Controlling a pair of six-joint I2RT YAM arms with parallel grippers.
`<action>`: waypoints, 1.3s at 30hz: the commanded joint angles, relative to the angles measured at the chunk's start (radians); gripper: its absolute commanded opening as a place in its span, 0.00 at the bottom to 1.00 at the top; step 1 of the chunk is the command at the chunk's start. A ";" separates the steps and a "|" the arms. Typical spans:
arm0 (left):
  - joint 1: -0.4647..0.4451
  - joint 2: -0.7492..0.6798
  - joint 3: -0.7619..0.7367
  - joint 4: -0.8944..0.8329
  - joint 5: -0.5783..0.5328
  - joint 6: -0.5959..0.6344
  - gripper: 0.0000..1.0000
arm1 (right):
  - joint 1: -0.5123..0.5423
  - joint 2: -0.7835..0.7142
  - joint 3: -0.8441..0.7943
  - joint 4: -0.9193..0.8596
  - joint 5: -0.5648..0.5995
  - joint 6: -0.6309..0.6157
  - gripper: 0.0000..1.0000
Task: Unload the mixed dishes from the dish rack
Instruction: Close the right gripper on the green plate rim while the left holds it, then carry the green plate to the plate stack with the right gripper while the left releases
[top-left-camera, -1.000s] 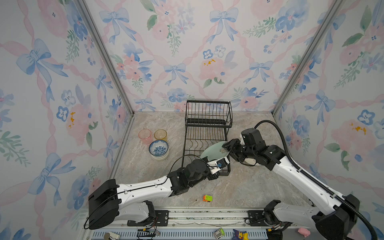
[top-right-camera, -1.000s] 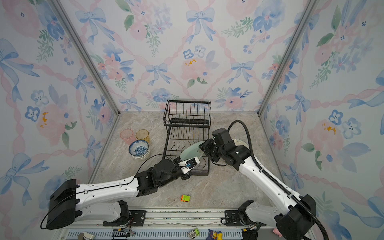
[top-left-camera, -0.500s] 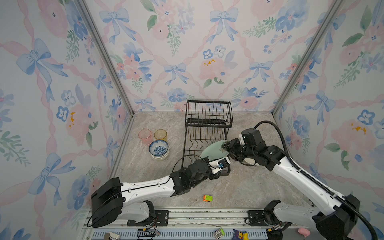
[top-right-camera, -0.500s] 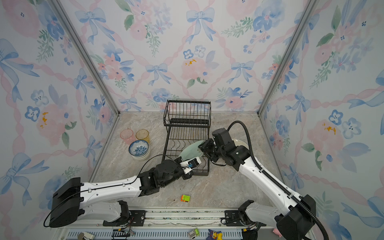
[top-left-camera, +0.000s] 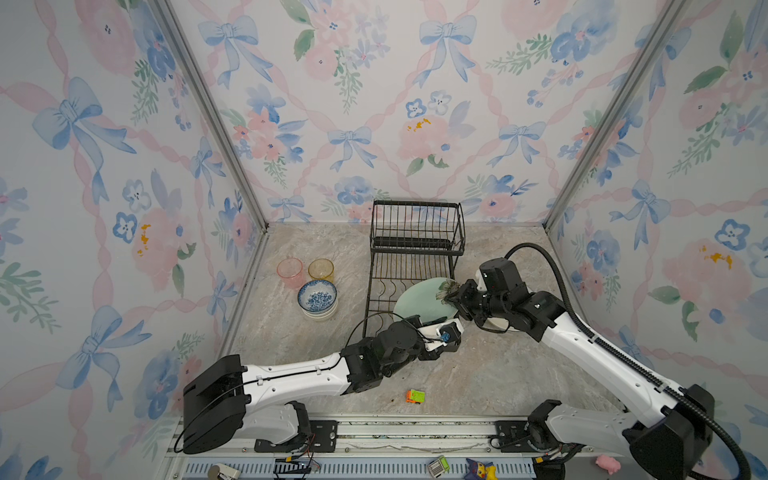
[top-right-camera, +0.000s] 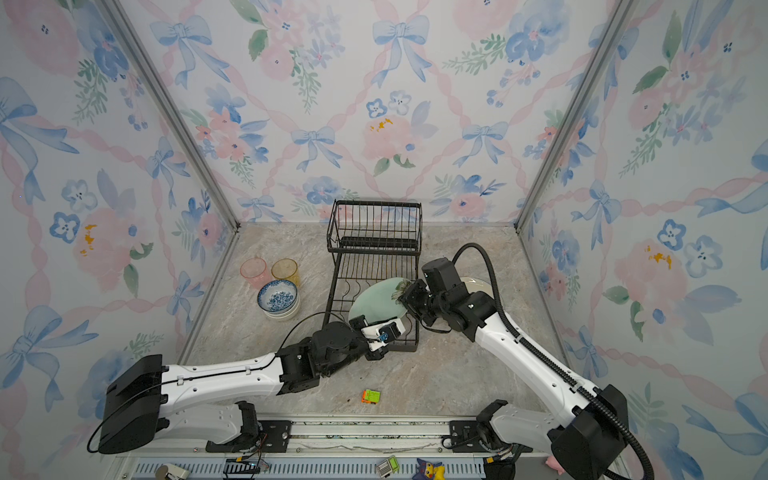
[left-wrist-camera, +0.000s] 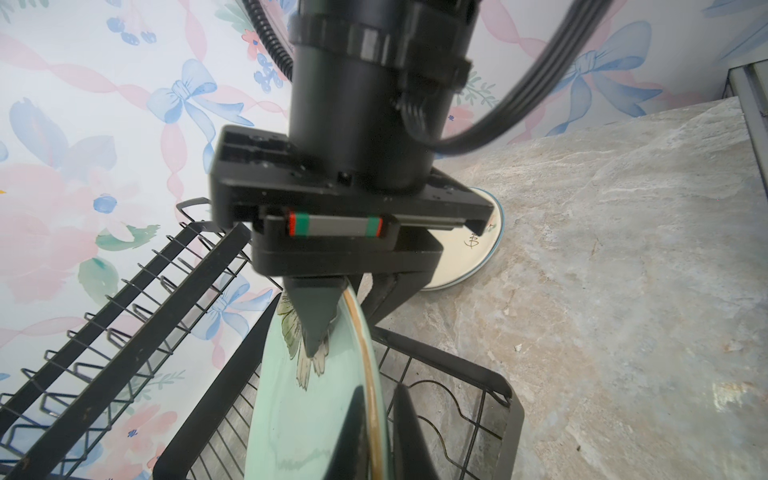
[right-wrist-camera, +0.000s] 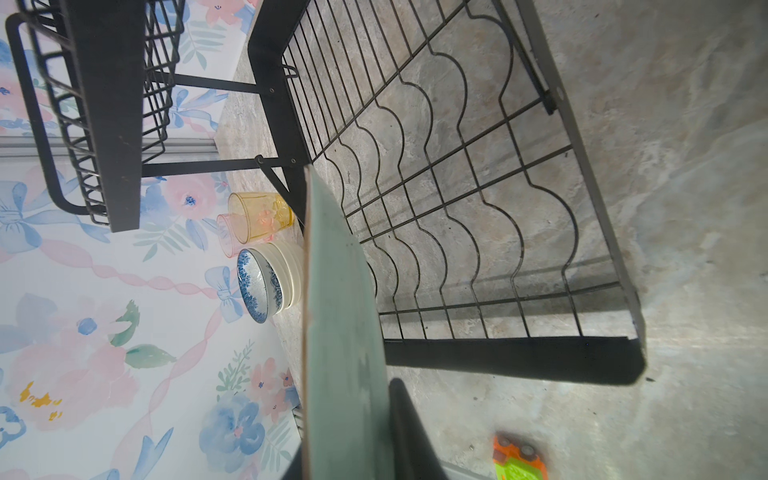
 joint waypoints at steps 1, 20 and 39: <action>-0.002 -0.025 0.014 0.180 -0.031 -0.031 0.00 | -0.011 -0.013 -0.009 0.035 -0.026 0.020 0.00; -0.001 -0.062 -0.068 0.230 -0.061 -0.076 0.98 | -0.077 -0.071 -0.024 0.007 -0.008 0.010 0.00; 0.022 -0.127 -0.128 0.269 -0.103 -0.134 0.98 | -0.305 -0.259 -0.072 -0.231 0.184 -0.148 0.00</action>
